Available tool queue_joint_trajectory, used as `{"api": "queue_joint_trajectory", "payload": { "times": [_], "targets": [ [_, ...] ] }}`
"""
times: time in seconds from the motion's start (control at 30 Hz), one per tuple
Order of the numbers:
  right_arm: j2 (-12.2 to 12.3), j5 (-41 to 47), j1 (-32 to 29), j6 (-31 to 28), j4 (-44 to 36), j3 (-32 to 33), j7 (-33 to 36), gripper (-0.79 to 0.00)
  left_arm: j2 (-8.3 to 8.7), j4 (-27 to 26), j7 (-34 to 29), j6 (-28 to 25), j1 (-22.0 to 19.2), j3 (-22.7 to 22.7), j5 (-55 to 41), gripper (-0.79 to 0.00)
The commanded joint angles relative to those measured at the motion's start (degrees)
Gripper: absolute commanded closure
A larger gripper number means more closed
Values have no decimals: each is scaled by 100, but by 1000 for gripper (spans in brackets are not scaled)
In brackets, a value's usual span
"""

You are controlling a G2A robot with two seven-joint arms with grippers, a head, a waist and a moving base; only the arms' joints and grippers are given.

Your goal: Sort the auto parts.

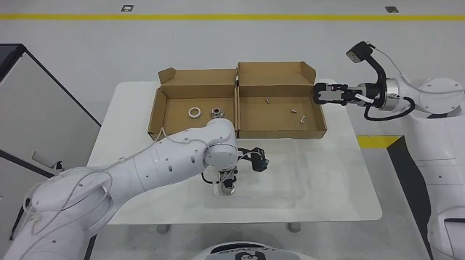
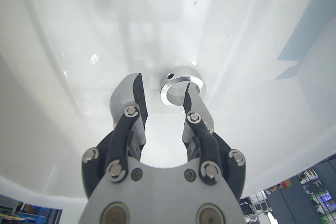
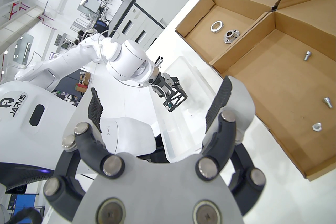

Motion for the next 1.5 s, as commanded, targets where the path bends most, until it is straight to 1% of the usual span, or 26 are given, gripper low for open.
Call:
{"api": "queue_joint_trajectory", "payload": {
  "times": [0.0,0.17,0.33,0.9,1.0,1.07,1.13,1.33,1.47],
  "targets": [
    [0,1,0,0,0,0,0,-785,-1,15,10,-10,-17,0,-7,-339],
    [0,1,0,0,0,0,0,-785,18,27,-18,19,-70,0,-26,-332],
    [0,1,0,0,0,0,0,-785,29,64,-40,41,-32,0,-4,-332],
    [0,1,0,0,0,0,0,-785,-41,159,-10,10,57,0,40,-326],
    [0,1,0,0,0,0,0,-785,-65,184,-5,5,97,0,62,-289],
    [0,1,0,0,0,0,0,-785,-85,197,-3,3,114,0,82,-209],
    [0,1,0,0,0,0,0,-785,-102,213,9,-9,118,0,100,0],
    [0,1,0,0,0,0,0,-785,-142,254,77,-76,66,0,50,0],
    [0,1,0,0,0,0,0,-785,-125,188,89,-88,-143,-12,-226,0]
  ]
}}
